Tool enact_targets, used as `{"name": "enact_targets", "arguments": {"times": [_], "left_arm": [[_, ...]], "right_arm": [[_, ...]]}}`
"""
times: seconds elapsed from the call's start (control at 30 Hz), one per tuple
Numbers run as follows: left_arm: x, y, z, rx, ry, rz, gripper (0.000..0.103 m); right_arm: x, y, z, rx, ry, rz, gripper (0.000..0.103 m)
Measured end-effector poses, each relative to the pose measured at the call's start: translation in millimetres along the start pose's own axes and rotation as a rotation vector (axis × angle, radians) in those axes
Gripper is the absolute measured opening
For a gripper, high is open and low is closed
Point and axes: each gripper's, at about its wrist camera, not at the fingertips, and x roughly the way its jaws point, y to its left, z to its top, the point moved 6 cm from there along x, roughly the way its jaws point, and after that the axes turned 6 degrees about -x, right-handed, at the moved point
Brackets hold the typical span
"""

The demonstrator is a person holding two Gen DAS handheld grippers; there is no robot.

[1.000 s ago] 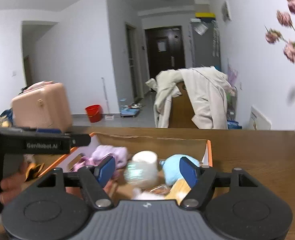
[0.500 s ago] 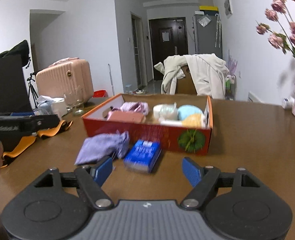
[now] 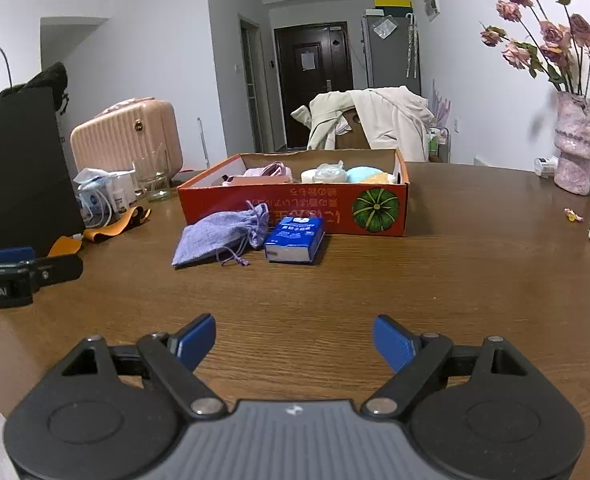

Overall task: Organize soft objects
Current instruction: 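Move both grippers back over the table toward the blue tissue pack, then close both grippers on the blue HANDKERCHIEF tissue pack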

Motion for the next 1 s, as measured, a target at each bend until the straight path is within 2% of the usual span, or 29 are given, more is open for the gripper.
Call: {"name": "enact_targets", "arguments": {"times": [0.37,0.6,0.73,0.9,0.97,1.0], "left_arm": [[34,8,-5,-0.023,0.046,-0.002,0.097],[65,14,-2,-0.038,0.074,-0.011,0.097],[79,19,-2,-0.039,0.089,-0.004,0.097],[88,26,-4,-0.043,0.107,0.017,0.097],[91,29,-5,-0.043,0.113,0.024,0.097],[92,30,-5,-0.044,0.116,0.027,0.097]], "right_arm": [[34,1,11,-0.003,0.031,-0.012,0.086],[97,7,37,-0.028,0.062,0.015,0.085],[141,10,57,-0.054,0.083,0.001,0.084],[183,3,68,-0.031,0.125,-0.018,0.075],[190,1,67,-0.011,0.123,-0.013,0.062],[192,-1,65,-0.006,0.13,-0.008,0.06]]}}
